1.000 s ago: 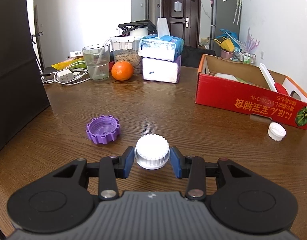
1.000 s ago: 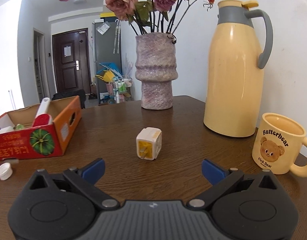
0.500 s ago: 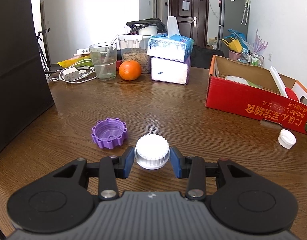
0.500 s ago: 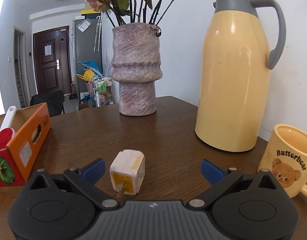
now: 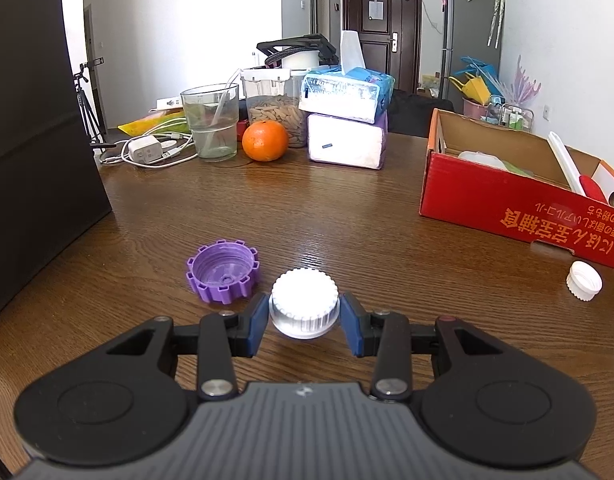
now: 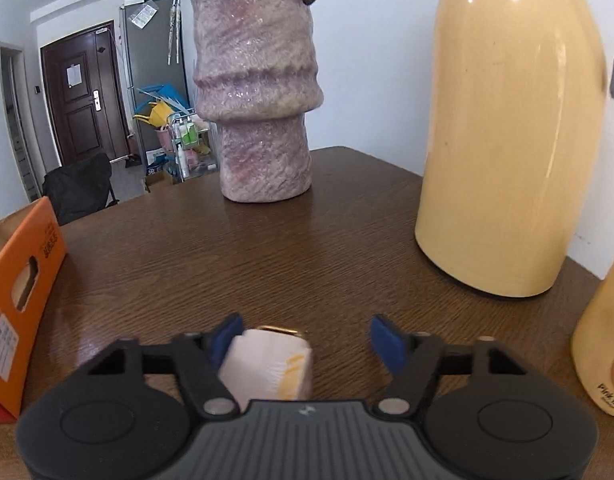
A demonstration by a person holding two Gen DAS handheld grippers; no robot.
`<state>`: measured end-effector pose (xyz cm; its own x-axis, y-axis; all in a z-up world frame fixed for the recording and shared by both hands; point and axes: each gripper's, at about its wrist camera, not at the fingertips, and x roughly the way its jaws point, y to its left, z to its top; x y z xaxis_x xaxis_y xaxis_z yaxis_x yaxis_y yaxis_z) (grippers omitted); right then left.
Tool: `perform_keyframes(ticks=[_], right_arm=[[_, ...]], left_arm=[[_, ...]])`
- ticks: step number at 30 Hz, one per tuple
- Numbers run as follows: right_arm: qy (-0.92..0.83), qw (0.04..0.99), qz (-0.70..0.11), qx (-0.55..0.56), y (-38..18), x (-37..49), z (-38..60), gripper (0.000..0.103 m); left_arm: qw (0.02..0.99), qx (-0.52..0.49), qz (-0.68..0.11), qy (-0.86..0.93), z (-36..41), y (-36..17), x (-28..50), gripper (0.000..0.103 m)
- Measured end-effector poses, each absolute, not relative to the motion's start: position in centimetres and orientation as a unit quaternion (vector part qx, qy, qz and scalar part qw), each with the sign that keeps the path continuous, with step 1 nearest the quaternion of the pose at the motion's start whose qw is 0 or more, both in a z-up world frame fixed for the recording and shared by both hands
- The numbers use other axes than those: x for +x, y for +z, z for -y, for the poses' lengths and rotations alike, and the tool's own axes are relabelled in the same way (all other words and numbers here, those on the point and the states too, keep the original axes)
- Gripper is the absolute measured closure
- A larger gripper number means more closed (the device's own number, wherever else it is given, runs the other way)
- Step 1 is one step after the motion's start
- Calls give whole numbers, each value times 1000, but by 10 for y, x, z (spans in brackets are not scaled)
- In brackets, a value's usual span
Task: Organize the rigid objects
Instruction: 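Grasp the small cream box with the right tool while left holds the white cap, then carry the white cap and cream box over the red cardboard box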
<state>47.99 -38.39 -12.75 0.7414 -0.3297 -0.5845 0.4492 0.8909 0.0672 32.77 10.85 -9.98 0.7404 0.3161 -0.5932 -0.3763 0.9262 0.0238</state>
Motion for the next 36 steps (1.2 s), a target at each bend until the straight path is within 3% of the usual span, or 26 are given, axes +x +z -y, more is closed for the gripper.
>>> perform_keyframes(ticks=[36], right_arm=[[-130,976,-155,78,-90,343,314,69]], left_arm=[[943,-58,-274,181,-108,-88,311,63]])
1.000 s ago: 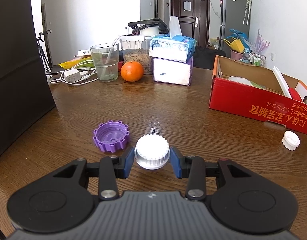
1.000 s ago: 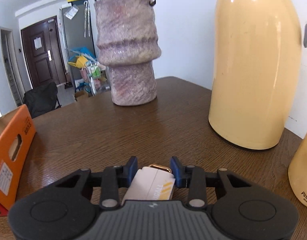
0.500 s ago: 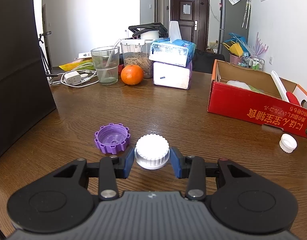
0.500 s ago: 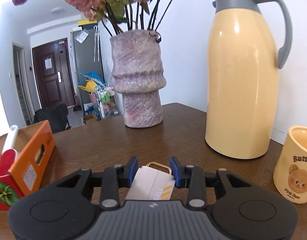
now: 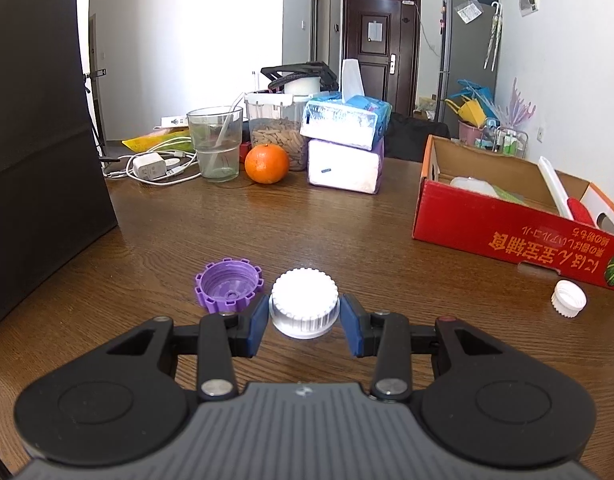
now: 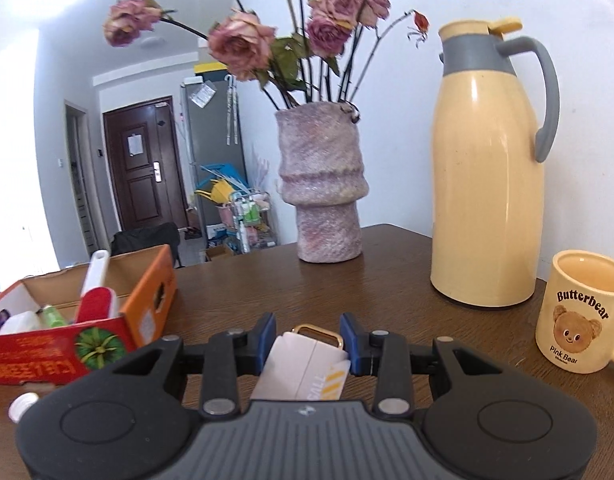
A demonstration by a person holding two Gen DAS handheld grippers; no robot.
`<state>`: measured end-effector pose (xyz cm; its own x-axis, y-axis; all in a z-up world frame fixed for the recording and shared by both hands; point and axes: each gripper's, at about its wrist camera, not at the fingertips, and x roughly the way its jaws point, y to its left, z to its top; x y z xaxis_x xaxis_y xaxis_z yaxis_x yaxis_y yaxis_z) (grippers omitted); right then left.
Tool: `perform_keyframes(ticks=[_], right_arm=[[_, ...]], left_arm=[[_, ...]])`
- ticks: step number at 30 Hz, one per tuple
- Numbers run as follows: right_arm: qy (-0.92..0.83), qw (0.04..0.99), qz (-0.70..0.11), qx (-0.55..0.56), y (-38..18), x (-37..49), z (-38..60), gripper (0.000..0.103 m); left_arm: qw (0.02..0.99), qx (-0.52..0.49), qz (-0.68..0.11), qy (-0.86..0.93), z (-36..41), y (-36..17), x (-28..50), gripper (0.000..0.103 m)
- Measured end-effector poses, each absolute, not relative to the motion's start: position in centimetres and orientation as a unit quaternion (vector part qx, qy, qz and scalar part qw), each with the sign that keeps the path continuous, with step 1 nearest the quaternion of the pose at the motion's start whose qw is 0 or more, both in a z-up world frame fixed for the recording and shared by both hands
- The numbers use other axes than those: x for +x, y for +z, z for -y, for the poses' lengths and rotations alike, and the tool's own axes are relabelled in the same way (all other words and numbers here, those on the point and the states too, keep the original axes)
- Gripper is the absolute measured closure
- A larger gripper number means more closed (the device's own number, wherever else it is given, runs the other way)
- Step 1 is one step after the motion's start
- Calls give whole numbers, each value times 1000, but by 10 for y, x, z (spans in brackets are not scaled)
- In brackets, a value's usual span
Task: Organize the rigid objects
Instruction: 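Carry the white cap and cream box over the red cardboard box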
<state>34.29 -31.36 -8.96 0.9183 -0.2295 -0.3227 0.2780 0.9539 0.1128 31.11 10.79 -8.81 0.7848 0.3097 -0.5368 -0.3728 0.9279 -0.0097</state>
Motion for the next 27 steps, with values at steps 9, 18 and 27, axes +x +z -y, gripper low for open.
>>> perform_keyframes(ticks=[9,18,27], right_arm=[[-76,986,-137,61,-83,301,266,69],[-20,990,-129,54,-80,275,216,69],[27,991,-123,52,-76,264,172,69]], left_arm=[[949,-64,-261,165,-102,-80,303,63],[956,-73,-246,140,-90,-68,292,63],[963,-71,-230,121,-76,-48,284,63]])
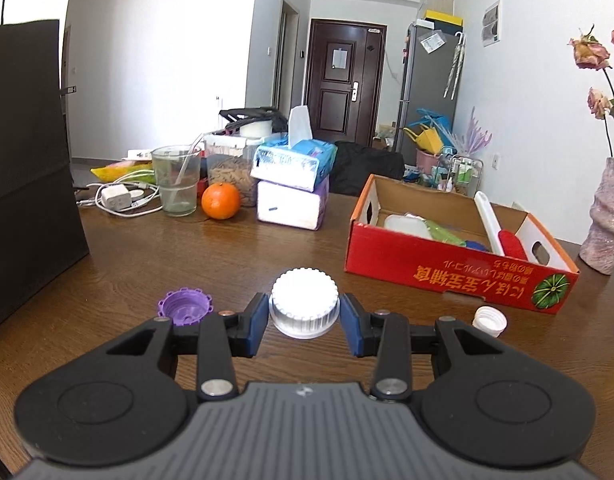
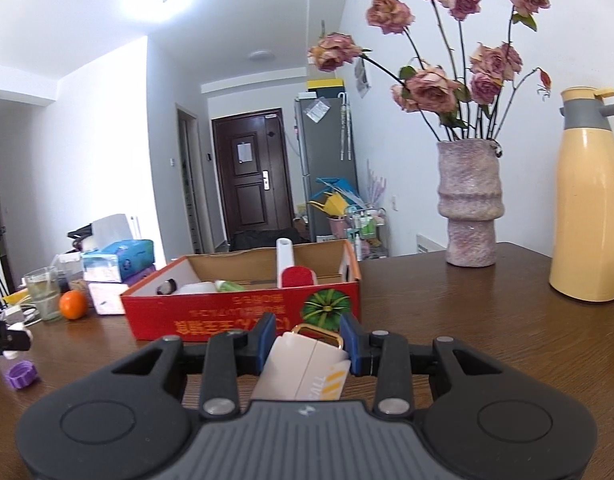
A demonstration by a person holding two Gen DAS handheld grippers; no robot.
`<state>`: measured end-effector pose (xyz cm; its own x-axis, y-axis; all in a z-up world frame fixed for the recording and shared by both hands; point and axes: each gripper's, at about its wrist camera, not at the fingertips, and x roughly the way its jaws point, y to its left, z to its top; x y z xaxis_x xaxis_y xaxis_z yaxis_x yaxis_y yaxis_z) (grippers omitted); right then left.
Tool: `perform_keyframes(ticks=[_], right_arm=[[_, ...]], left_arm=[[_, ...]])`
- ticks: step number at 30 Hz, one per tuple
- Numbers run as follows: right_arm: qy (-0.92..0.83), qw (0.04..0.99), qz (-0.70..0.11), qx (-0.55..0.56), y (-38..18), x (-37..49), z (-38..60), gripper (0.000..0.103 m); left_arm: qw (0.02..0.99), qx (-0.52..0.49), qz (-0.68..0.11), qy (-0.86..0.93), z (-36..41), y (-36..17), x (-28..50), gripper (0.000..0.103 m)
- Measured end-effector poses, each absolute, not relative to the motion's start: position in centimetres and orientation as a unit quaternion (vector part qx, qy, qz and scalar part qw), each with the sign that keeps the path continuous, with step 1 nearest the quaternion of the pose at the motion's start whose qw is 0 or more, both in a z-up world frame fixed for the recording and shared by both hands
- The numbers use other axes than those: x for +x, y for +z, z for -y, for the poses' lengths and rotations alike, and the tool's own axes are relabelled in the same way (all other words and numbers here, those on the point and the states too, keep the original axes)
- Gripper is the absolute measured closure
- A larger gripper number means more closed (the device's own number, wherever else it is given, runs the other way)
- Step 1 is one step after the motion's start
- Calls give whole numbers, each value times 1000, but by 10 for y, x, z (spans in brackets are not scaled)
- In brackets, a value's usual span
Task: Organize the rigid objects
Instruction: 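Carry the white cap and cream box over the red cardboard box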
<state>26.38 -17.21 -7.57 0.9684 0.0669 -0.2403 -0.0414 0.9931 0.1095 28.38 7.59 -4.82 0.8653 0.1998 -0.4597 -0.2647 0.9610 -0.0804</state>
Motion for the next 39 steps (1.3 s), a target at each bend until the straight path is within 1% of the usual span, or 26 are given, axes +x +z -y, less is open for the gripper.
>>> perform_keyframes(ticks=[12,39], right_arm=[[52,991,-107,56,-62,265,146,69],[60,993,-86,61,-54,318,127,69]], left_arm=[[970,-69,-205,112,-69,-20,291,63],[969,-105,-201,102,-61,-20,351,63]])
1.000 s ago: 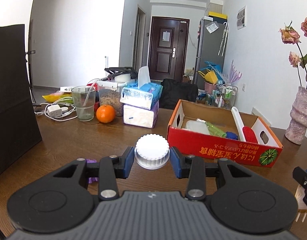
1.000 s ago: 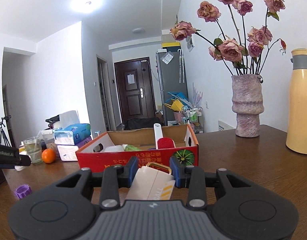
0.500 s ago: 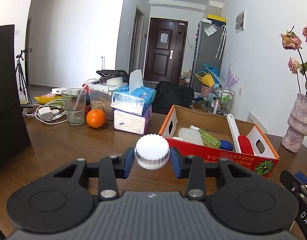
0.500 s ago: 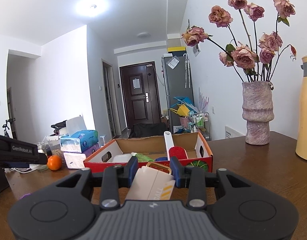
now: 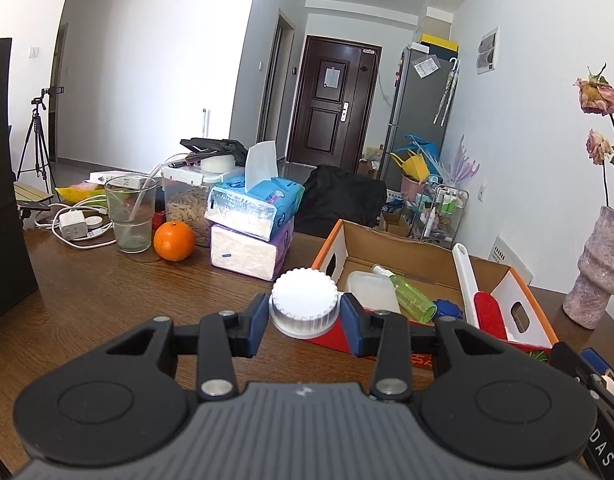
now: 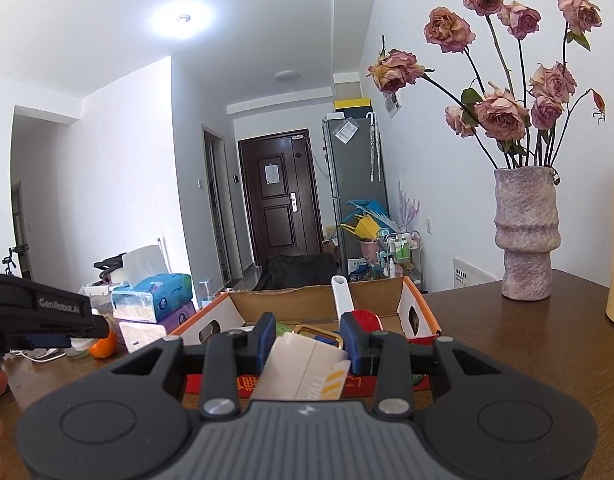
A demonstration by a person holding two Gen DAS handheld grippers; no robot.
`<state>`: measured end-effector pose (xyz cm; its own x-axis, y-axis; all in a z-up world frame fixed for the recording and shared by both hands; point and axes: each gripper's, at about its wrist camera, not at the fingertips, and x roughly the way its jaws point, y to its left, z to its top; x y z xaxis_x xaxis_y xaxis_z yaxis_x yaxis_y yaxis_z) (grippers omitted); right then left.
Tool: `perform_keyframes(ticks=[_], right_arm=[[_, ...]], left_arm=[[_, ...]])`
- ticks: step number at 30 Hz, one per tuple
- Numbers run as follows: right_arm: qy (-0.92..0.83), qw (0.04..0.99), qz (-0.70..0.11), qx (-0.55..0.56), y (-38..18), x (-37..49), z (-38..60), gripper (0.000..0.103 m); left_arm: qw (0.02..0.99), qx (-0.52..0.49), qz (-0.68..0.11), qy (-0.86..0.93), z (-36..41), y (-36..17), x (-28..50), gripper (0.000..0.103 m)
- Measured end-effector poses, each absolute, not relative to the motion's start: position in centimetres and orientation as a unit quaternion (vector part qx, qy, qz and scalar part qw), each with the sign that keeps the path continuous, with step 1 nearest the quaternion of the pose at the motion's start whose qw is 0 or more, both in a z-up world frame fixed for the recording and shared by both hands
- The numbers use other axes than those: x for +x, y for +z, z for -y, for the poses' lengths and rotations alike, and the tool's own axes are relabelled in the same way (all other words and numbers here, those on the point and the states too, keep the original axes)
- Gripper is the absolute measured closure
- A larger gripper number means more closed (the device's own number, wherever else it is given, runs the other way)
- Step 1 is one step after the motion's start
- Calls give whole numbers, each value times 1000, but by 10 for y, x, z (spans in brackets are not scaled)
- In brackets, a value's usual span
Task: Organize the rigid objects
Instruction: 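Carry the white cap and cream box over the red cardboard box, then lower the white cap and cream box into the box, open both tools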
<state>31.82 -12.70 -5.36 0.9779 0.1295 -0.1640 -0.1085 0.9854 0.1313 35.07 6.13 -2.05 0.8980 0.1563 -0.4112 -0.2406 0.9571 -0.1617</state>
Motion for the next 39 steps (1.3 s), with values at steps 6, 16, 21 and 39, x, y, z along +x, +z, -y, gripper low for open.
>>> perform_keyframes(ticks=[6,16,21,39], right_arm=[[68,992,-84,68,-54,334,125,69],[73,991,-83,74,-53,380,127,69],[71,991,-81,73,-53,402,129,69],[73,992,-82,60,-58,478,123,69]], left_arm=[[966,-106,-214,95,-56,-26,372,63],[968,-99,-215,80,-37,-28,416,63],[968,-95,-218,79,-33,-31,439,63],[971,-71,-218,68,-15,-35,511,63]])
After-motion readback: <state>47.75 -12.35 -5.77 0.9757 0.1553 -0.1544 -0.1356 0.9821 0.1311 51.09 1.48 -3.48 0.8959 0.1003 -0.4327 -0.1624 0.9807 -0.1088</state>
